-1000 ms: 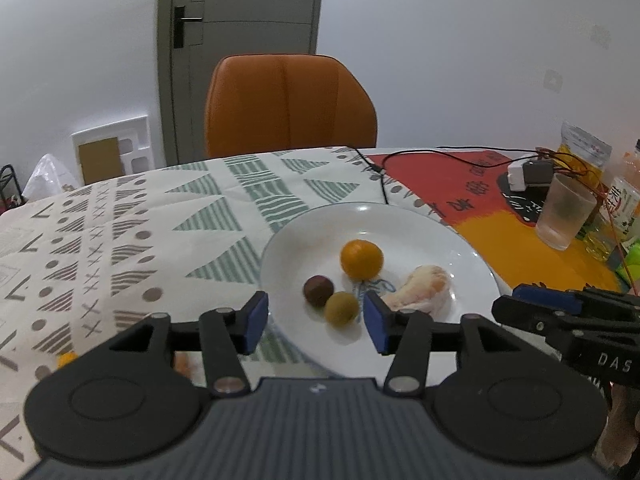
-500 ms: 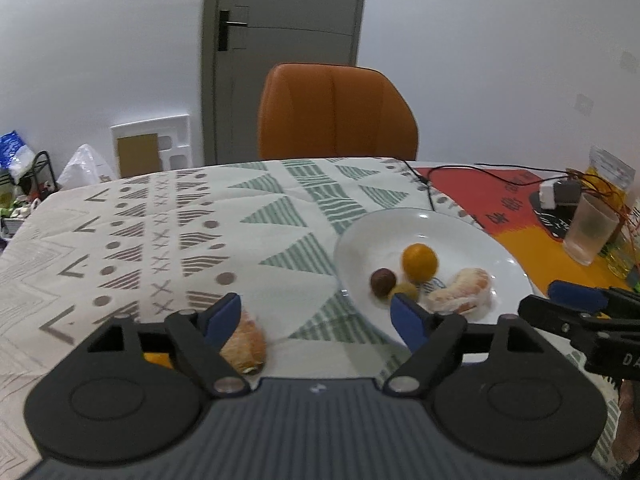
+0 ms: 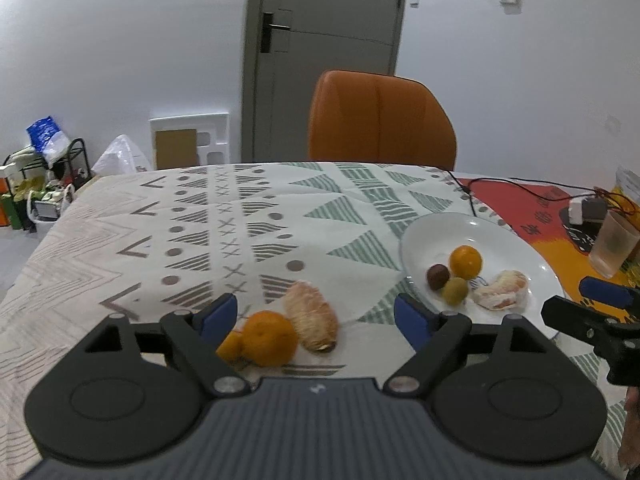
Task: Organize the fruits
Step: 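Move both open tools back toward the remaining fruit, then grasp a red plum with the left tool while the right tool grasps a large orange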
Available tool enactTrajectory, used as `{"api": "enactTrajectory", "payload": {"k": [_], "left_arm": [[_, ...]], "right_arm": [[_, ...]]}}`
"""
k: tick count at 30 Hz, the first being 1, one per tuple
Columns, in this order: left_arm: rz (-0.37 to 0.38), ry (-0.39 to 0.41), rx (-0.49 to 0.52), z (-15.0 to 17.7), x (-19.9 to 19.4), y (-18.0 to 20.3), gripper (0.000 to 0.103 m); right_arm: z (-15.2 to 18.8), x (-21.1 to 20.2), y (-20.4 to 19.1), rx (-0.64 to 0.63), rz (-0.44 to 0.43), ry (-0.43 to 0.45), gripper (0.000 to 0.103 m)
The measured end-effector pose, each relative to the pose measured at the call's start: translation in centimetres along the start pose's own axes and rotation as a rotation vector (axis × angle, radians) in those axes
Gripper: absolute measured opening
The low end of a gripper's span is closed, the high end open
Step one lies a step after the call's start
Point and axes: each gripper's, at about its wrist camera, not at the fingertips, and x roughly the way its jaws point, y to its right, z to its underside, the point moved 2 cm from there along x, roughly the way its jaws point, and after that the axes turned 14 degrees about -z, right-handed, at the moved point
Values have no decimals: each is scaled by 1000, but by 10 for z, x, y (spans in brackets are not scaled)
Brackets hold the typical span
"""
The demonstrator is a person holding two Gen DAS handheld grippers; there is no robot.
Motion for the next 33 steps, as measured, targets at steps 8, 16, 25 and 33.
{"api": "enactTrajectory", "payload": {"k": [8, 16, 25, 33], "left_arm": [[-43, 1, -40, 6, -9, -33, 84], [-68, 3, -86, 16, -15, -61, 84], [-89, 3, -108, 25, -18, -79, 82], [-95, 0, -114, 33, -19, -87, 79]], "right_arm": [[-1, 11, -18, -15, 0, 11, 103], [1, 24, -36, -24, -50, -11, 103], [2, 37, -54, -47, -108, -57, 103], [3, 45, -65, -69, -138, -79, 103]]}}
